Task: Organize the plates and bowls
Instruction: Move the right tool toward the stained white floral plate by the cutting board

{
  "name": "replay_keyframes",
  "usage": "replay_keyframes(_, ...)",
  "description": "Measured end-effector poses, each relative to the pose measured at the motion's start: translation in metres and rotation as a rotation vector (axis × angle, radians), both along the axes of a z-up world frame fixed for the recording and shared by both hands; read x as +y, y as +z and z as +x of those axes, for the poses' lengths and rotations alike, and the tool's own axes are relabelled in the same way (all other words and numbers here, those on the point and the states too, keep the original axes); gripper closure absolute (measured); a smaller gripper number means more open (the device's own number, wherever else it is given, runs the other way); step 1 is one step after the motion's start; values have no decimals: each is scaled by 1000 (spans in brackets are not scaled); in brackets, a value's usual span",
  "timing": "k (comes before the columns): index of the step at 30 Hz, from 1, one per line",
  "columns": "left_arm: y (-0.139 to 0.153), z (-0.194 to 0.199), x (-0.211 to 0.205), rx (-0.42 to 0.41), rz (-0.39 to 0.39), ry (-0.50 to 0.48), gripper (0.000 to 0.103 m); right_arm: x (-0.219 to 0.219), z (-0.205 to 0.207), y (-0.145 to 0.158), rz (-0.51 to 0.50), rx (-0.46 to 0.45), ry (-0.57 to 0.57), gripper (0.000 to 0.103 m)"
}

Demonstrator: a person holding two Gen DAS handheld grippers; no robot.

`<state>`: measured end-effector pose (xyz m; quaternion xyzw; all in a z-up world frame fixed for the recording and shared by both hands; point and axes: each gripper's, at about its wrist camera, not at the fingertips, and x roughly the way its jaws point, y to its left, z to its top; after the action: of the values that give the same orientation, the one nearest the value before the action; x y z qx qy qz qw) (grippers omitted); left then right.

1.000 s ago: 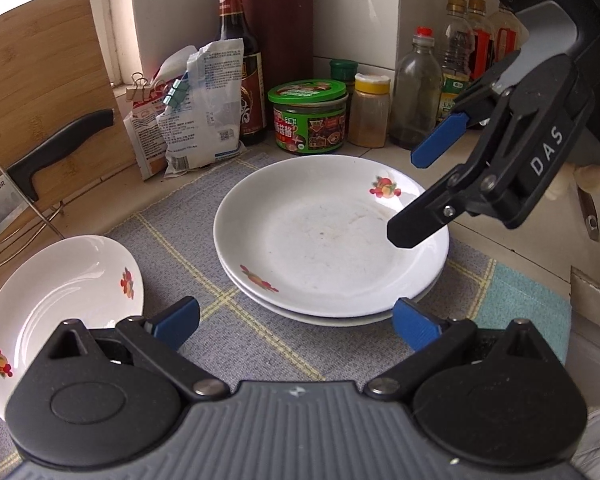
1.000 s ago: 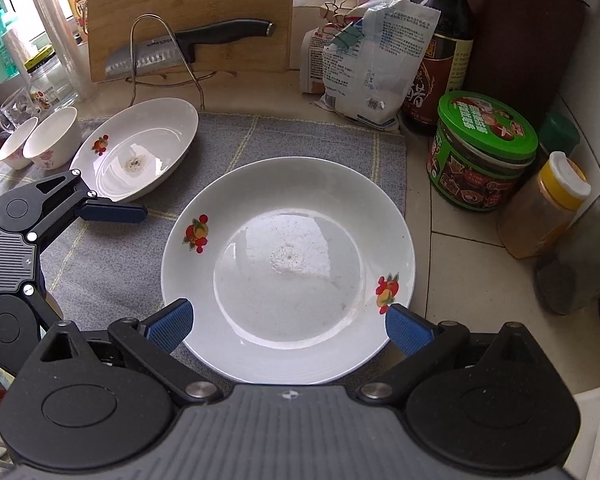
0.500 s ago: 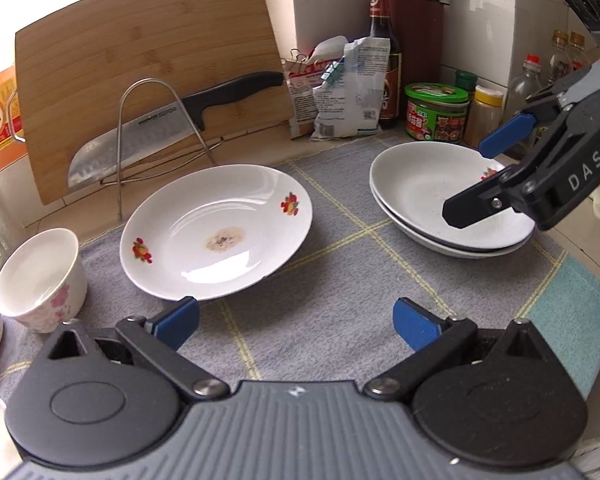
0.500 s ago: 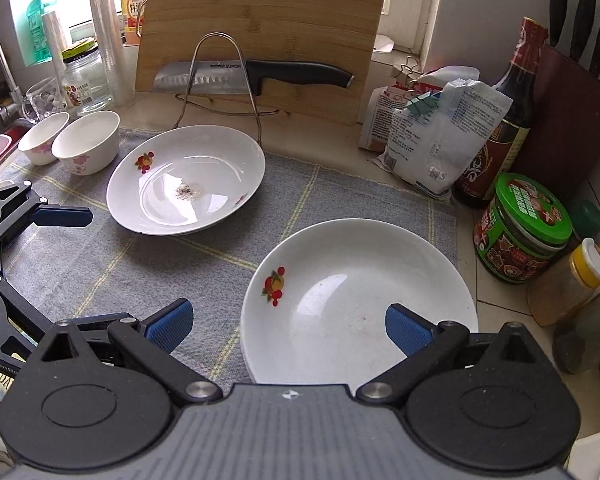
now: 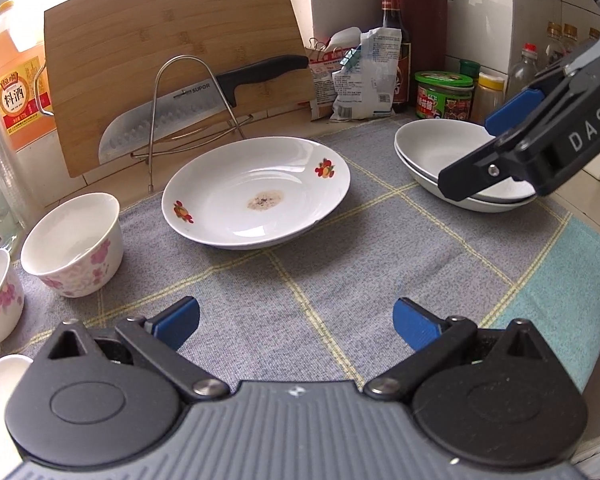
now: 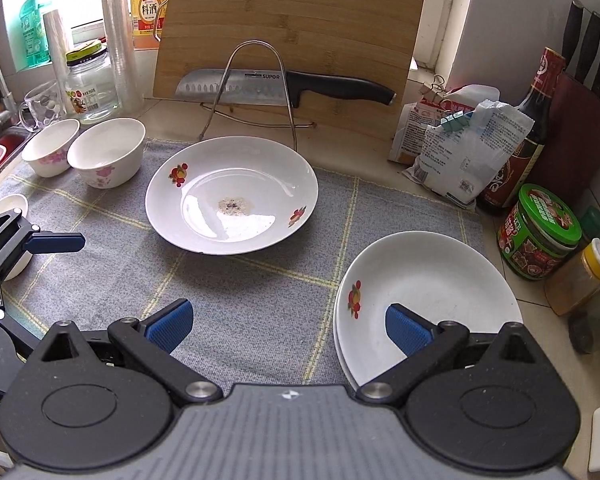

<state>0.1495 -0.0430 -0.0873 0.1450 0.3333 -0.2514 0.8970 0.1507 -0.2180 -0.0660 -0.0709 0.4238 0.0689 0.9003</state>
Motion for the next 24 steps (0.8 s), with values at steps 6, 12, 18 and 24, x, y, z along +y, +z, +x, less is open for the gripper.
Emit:
replay_keyframes(6, -11, 12, -4, 25, 1, 62, 1, 2, 5, 1, -12, 9, 39, 0)
replay_keyframes(12, -23, 29, -13, 77, 8, 154, 1, -4, 28, -2, 16, 4, 129, 0)
replay_keyframes(18, -34, 39, -16, 127, -19, 198, 0, -13, 53, -12, 82, 30, 226, 0)
replay_keyframes(24, -34, 48, -18, 128, -23, 202, 0, -14, 78, -18, 138, 58, 288, 0)
